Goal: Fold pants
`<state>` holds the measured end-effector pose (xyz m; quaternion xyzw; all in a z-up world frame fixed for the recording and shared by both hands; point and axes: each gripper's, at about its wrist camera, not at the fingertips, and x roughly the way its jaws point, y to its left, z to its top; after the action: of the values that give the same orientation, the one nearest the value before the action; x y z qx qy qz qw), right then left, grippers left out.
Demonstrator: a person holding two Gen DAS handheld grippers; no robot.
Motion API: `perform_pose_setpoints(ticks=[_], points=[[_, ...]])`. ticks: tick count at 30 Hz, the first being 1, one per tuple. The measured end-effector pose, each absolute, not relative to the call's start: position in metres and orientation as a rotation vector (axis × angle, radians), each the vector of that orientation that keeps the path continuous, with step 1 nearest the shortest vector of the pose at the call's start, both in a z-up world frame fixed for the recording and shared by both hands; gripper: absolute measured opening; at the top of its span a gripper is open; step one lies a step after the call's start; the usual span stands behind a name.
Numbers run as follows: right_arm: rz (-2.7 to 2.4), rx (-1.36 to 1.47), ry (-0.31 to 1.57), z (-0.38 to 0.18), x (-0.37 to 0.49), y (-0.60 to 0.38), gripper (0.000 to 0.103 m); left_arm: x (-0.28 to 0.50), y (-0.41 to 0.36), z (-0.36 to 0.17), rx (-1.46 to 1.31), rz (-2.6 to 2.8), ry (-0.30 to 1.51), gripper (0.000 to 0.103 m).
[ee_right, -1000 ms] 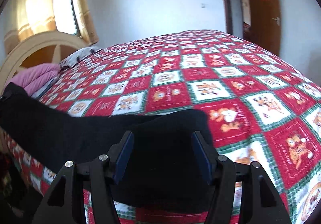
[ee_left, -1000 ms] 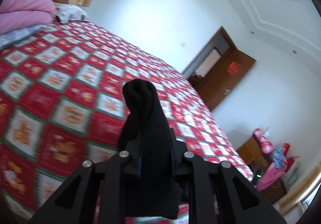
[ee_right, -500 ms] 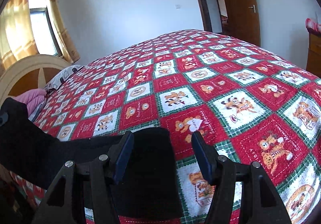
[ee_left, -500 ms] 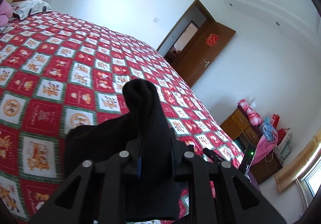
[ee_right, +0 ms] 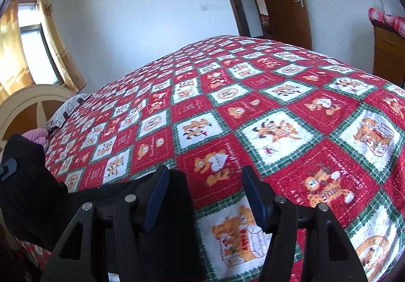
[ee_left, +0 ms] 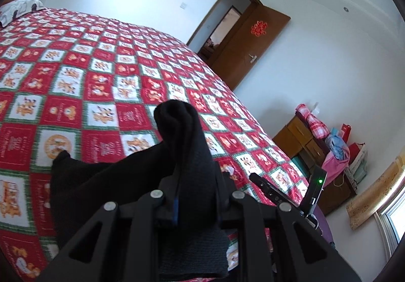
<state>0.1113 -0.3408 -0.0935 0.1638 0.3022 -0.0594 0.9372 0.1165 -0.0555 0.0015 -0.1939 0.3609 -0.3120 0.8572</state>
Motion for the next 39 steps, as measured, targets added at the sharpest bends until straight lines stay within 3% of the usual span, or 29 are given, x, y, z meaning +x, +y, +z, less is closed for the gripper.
perform_pose_setpoints(ticks=[7,22,24,26,29,34,36,38,39], points=[[-0.161,0.375,0.612,-0.096,0.111,-0.357,0.061,0.122,-0.098,-0.001,-0.335,-0.677,0.791,0.02],[-0.169,0.439,0.597,-0.097,0.111,-0.375,0.061,0.133,-0.178,-0.063,-0.097,-0.601,0.878,0.024],[-0.172,0.444,0.598,-0.098,0.111,-0.376,0.061,0.125,-0.189,-0.062,-0.069,-0.618,0.863,0.036],[-0.176,0.452,0.598,-0.098,0.111,-0.379,0.061,0.117,-0.198,-0.057,-0.054,-0.65,0.838,0.061],[-0.182,0.463,0.596,-0.098,0.111,-0.384,0.061,0.104,-0.205,-0.048,-0.028,-0.677,0.786,0.071],[-0.199,0.487,0.58,-0.095,0.108,-0.394,0.061,0.088,-0.185,-0.036,-0.042,-0.688,0.714,0.078],[-0.182,0.499,0.578,-0.093,0.108,-0.394,0.061,0.079,-0.17,-0.035,-0.025,-0.66,0.675,0.084],[-0.112,0.508,0.584,-0.089,0.11,-0.385,0.061,0.072,-0.154,-0.037,0.02,-0.585,0.626,0.101],[-0.058,0.496,0.597,-0.087,0.112,-0.374,0.061,0.07,-0.145,-0.039,0.047,-0.53,0.604,0.101]])
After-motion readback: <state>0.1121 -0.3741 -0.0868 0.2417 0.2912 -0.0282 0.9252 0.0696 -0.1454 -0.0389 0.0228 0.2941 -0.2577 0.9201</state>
